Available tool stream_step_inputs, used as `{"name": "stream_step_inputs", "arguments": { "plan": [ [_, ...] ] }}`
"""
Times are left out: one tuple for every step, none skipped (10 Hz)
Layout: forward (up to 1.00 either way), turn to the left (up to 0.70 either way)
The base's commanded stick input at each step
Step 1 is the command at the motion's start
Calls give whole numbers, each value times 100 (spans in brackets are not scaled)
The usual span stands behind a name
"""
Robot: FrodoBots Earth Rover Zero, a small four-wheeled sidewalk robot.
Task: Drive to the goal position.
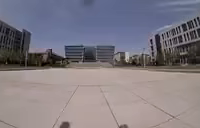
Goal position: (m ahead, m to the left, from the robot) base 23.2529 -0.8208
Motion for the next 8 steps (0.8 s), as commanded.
{"name": "stream_step_inputs", "arguments": {
  "plan": [
    [70, 0],
    [70, 0],
    [70, 0],
    [70, 0],
    [70, 0],
    [70, 0],
    [70, 0],
    [70, 0]
  ]
}}
